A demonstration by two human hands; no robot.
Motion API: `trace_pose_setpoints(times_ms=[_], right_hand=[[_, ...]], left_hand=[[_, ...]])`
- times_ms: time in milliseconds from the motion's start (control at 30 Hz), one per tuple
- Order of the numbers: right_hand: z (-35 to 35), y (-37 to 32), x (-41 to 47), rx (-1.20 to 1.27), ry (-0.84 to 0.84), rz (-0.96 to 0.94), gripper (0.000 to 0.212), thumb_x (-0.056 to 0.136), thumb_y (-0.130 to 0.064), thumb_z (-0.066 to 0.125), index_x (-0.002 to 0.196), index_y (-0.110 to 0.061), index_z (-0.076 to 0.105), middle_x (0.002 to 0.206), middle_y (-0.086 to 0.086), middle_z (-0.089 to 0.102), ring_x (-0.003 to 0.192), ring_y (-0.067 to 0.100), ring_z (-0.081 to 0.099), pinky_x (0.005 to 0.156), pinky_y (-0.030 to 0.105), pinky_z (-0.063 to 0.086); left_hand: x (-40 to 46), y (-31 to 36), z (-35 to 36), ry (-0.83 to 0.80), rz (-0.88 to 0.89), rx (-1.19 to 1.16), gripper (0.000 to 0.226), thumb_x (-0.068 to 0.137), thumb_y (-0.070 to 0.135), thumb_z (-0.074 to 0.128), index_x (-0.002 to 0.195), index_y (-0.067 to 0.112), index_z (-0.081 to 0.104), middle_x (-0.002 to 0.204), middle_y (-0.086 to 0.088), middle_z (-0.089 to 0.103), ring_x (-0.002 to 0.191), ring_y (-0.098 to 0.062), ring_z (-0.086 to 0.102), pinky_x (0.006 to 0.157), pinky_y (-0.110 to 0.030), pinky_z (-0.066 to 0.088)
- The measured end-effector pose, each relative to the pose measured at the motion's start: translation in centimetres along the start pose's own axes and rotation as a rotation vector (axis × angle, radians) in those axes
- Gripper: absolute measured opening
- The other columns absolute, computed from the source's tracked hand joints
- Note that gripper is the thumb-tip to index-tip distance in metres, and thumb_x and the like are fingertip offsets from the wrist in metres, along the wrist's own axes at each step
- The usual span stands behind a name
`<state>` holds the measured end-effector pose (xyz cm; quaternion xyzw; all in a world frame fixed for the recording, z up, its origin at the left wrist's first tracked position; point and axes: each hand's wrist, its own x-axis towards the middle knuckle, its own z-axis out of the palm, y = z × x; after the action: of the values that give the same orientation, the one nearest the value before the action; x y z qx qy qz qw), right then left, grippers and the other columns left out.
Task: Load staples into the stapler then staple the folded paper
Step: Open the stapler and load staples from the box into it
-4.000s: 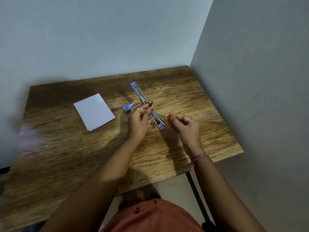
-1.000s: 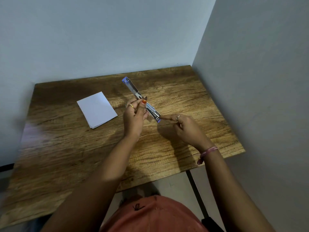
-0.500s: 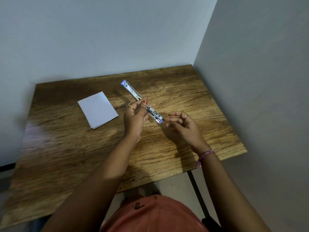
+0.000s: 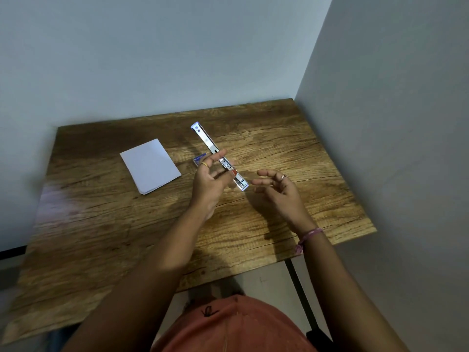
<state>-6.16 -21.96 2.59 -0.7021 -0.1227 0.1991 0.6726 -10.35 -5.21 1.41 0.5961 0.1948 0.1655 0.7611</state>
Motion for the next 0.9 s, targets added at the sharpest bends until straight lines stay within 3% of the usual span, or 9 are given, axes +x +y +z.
trace_pose_setpoints(times_ms=[100,233,333,400,467,533,633,800,900], right_hand=[[0.0,-0.1,-0.2,0.009,-0.034,0.014,0.04,0.089,0.014,0.046,0.124,-0.004,0.05,0.112,0.01,0.062,0.091,0.007,0.062,0.082,0.017,0.05],[0.6,0.5,-0.7,0.039,-0.199,0.044,0.069,0.079,0.013,0.063,0.137,-0.012,0.036,0.131,0.002,0.053,0.101,0.015,0.065,0.09,0.025,0.053],[1.6,1.2,-0.8,0.023,-0.141,0.026,0.069,0.075,0.013,0.068,0.134,-0.013,0.042,0.114,-0.008,0.059,0.085,0.006,0.07,0.078,0.016,0.053],[2.1,1.7,-0.6,0.02,-0.05,0.017,0.059,0.076,0.013,0.068,0.128,-0.006,0.047,0.106,-0.007,0.061,0.073,-0.001,0.069,0.07,0.011,0.051],[2.2,2.0,-0.4,0.049,-0.008,0.013,0.05,0.078,0.013,0.066,0.123,-0.001,0.05,0.099,-0.003,0.063,0.063,-0.005,0.062,0.066,0.009,0.049],[2.1,2.1,-0.3,0.088,0.0,0.003,0.042,0.078,0.012,0.066,0.114,-0.006,0.056,0.095,0.002,0.065,0.06,-0.006,0.057,0.064,0.009,0.048],[2.0,1.7,-0.2,0.108,0.006,-0.038,0.038,0.077,0.01,0.069,0.105,-0.013,0.059,0.096,0.009,0.069,0.073,0.0,0.064,0.07,0.012,0.051],[2.1,0.6,-0.4,0.182,0.016,-0.127,0.034,0.078,0.008,0.068,0.107,-0.009,0.064,0.088,-0.002,0.075,0.082,0.007,0.069,0.078,0.019,0.055],[2.4,-0.3,-0.1,0.3,0.077,-0.107,0.025,0.08,0.004,0.067,0.101,-0.008,0.068,0.084,0.0,0.075,0.078,0.008,0.069,0.077,0.021,0.057]], left_hand=[[0.1,-0.1,0.1,0.017,-0.012,-0.052,0.033,0.088,0.005,0.062,0.107,0.031,0.064,0.09,0.013,0.074,0.092,-0.007,0.07,0.073,-0.025,0.056],[-0.1,0.1,0.6,0.071,-0.013,-0.12,0.03,0.094,0.002,0.053,0.111,0.024,0.059,0.095,0.008,0.068,0.099,-0.017,0.068,0.085,-0.035,0.057],[-0.7,0.3,1.1,0.13,0.062,-0.117,0.056,0.089,-0.002,0.059,0.129,0.033,0.042,0.112,0.0,0.057,0.101,-0.023,0.065,0.074,-0.032,0.058],[-0.8,0.4,1.1,0.171,0.068,-0.122,0.086,0.086,-0.003,0.062,0.143,0.041,0.017,0.12,-0.011,0.053,0.095,-0.02,0.066,0.073,-0.036,0.059],[-0.6,0.6,0.8,0.18,0.044,-0.123,0.097,0.084,-0.002,0.065,0.148,0.04,0.005,0.121,-0.012,0.054,0.09,-0.013,0.068,0.073,-0.035,0.059],[-0.4,0.8,0.5,0.157,0.005,-0.14,0.083,0.086,0.001,0.064,0.147,0.033,0.019,0.12,-0.008,0.057,0.093,-0.01,0.066,0.079,-0.035,0.058],[-0.4,0.8,0.1,0.131,-0.05,-0.309,0.064,0.09,0.002,0.058,0.143,0.027,0.032,0.113,-0.006,0.064,0.1,-0.016,0.066,0.091,-0.041,0.054],[-0.8,1.2,-0.1,0.072,-0.118,-0.556,0.055,0.094,0.001,0.048,0.143,0.024,0.035,0.092,-0.004,0.076,0.093,-0.016,0.071,0.081,-0.03,0.057],[-1.4,1.2,-0.4,0.014,-0.209,-0.591,0.053,0.094,-0.001,0.046,0.142,0.02,0.039,0.095,-0.003,0.071,0.091,-0.017,0.069,0.087,-0.033,0.055]])
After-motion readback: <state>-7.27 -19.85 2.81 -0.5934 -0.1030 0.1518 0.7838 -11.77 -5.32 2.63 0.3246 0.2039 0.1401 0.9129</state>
